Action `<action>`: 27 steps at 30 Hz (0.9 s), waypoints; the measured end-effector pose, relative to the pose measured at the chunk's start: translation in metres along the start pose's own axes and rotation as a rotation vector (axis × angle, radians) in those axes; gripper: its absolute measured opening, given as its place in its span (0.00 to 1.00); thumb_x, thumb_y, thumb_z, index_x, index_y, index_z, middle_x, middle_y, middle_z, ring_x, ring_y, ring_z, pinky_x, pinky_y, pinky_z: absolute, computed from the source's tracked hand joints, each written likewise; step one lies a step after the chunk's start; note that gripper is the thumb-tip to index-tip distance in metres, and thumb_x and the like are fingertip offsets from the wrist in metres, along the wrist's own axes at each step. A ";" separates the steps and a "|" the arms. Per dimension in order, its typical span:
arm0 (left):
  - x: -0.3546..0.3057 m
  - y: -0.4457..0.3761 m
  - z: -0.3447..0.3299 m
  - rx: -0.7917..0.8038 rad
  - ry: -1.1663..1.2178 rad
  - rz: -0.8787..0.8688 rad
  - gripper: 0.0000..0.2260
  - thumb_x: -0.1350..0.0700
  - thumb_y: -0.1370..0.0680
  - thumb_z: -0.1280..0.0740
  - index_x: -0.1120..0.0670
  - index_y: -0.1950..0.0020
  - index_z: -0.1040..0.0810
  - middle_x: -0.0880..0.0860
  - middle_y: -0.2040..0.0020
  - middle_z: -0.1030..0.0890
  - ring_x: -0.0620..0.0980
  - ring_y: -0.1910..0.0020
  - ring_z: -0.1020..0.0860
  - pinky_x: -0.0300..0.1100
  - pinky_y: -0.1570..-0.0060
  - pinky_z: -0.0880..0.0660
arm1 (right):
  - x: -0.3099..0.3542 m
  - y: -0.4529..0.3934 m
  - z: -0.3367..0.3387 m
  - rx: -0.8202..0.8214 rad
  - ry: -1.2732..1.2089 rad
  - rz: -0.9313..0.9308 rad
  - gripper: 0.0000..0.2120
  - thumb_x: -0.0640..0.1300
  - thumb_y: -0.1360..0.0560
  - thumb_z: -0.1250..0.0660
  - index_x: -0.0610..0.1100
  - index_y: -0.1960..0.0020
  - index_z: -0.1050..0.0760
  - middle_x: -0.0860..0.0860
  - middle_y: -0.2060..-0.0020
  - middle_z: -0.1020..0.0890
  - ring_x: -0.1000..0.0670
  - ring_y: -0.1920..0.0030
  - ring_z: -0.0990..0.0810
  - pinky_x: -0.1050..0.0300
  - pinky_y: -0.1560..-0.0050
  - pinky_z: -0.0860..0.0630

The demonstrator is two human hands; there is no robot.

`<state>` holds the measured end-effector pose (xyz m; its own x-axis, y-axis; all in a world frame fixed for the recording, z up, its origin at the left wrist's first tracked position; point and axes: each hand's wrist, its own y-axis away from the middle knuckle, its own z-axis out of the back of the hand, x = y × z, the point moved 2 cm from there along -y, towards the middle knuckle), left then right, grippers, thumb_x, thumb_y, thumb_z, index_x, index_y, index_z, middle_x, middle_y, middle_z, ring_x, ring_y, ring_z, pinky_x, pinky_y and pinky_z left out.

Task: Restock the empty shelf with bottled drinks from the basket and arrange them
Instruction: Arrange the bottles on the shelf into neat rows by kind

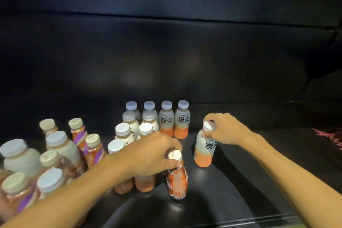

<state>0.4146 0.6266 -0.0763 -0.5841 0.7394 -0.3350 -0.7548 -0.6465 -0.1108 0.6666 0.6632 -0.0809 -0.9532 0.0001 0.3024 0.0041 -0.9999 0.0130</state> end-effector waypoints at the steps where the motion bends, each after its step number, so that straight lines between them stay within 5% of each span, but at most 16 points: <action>1: 0.004 0.006 0.000 -0.018 -0.003 0.018 0.07 0.47 0.23 0.32 0.49 0.53 0.20 0.45 0.59 0.20 0.44 0.58 0.23 0.44 0.58 0.25 | 0.006 -0.006 -0.003 -0.007 -0.009 0.025 0.14 0.53 0.26 0.25 0.54 0.44 0.24 0.52 0.49 0.19 0.47 0.49 0.19 0.55 0.56 0.25; 12: 0.008 0.048 0.009 -0.098 0.003 0.110 0.04 0.47 0.23 0.32 0.45 0.51 0.21 0.42 0.56 0.21 0.42 0.54 0.23 0.42 0.55 0.23 | 0.044 -0.051 -0.023 -0.070 -0.022 0.118 0.28 0.51 0.25 0.27 0.53 0.27 0.29 0.45 0.40 0.18 0.40 0.42 0.19 0.44 0.44 0.21; 17: 0.010 0.071 0.011 -0.127 0.000 0.147 0.04 0.47 0.21 0.32 0.44 0.49 0.20 0.38 0.57 0.23 0.39 0.54 0.23 0.32 0.59 0.28 | 0.061 -0.065 -0.031 -0.061 -0.039 0.181 0.24 0.50 0.24 0.27 0.51 0.30 0.27 0.45 0.41 0.18 0.41 0.44 0.19 0.50 0.49 0.23; 22: 0.018 0.094 0.017 -0.169 -0.002 0.198 0.09 0.46 0.21 0.33 0.47 0.44 0.18 0.43 0.51 0.18 0.43 0.53 0.21 0.42 0.55 0.23 | 0.077 -0.070 -0.043 -0.073 -0.112 0.215 0.24 0.47 0.23 0.29 0.51 0.28 0.28 0.45 0.43 0.18 0.41 0.44 0.18 0.46 0.46 0.20; 27: 0.023 0.116 0.023 -0.208 -0.023 0.256 0.09 0.48 0.22 0.32 0.46 0.44 0.17 0.43 0.52 0.18 0.42 0.54 0.21 0.42 0.53 0.23 | 0.084 -0.072 -0.047 -0.049 -0.115 0.205 0.23 0.48 0.23 0.29 0.51 0.29 0.27 0.45 0.45 0.18 0.43 0.48 0.18 0.52 0.52 0.22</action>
<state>0.3070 0.5727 -0.0749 -0.7552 0.5505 -0.3559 -0.5070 -0.8346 -0.2153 0.5725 0.7348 -0.1015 -0.8933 -0.2038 0.4006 0.1760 -0.9787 -0.1055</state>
